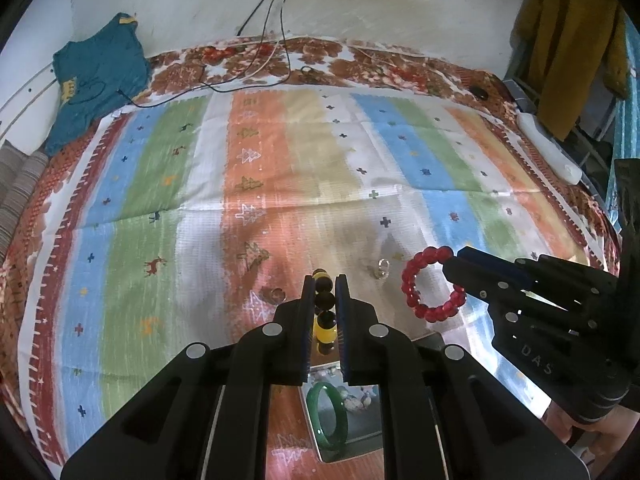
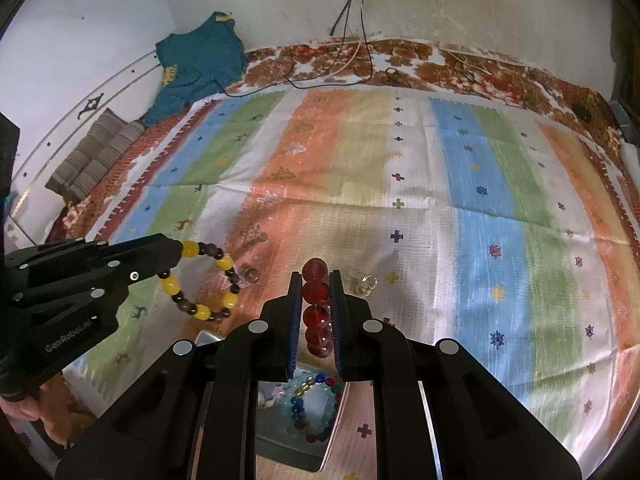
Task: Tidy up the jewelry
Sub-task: 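Carry both bracelets over the silver tin and open both tools to drop them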
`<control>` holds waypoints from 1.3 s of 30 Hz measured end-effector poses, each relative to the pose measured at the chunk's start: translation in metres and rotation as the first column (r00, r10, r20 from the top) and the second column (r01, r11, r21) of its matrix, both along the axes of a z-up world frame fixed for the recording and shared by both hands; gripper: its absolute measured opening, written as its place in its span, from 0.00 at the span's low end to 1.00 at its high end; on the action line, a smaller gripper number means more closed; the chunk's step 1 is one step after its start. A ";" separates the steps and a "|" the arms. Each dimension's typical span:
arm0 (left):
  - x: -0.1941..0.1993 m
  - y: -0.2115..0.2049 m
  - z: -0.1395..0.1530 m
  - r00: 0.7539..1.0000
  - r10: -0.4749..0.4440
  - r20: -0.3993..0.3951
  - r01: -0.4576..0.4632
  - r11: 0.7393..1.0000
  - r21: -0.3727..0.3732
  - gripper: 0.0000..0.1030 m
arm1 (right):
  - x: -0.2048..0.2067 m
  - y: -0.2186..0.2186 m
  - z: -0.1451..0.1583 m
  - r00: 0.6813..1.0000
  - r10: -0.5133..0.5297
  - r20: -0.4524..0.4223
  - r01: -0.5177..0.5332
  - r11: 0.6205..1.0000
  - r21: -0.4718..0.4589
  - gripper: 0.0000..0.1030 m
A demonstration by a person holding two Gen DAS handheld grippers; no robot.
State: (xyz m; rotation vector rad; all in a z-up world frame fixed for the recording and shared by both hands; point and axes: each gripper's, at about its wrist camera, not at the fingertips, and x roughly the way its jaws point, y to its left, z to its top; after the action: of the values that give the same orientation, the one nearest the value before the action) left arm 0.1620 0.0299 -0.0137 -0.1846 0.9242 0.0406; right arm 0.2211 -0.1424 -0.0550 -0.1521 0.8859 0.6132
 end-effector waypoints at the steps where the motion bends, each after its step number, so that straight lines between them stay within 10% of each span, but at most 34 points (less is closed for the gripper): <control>1: -0.001 -0.001 0.001 1.000 -0.002 0.002 0.002 1.000 0.001 0.09 | -0.002 -0.001 0.002 1.000 0.002 0.004 -0.002 1.000 0.002 0.14; 39: -0.074 -0.031 0.014 0.995 -0.076 0.066 0.076 0.997 0.000 0.09 | -0.073 -0.022 0.011 0.997 0.063 0.050 -0.064 0.998 0.005 0.14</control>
State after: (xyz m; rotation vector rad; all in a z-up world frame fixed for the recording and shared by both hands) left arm 0.0885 -0.0006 0.0000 -0.1523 0.8645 -0.0365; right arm 0.1482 -0.1645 -0.0440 -0.1893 0.8335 0.6688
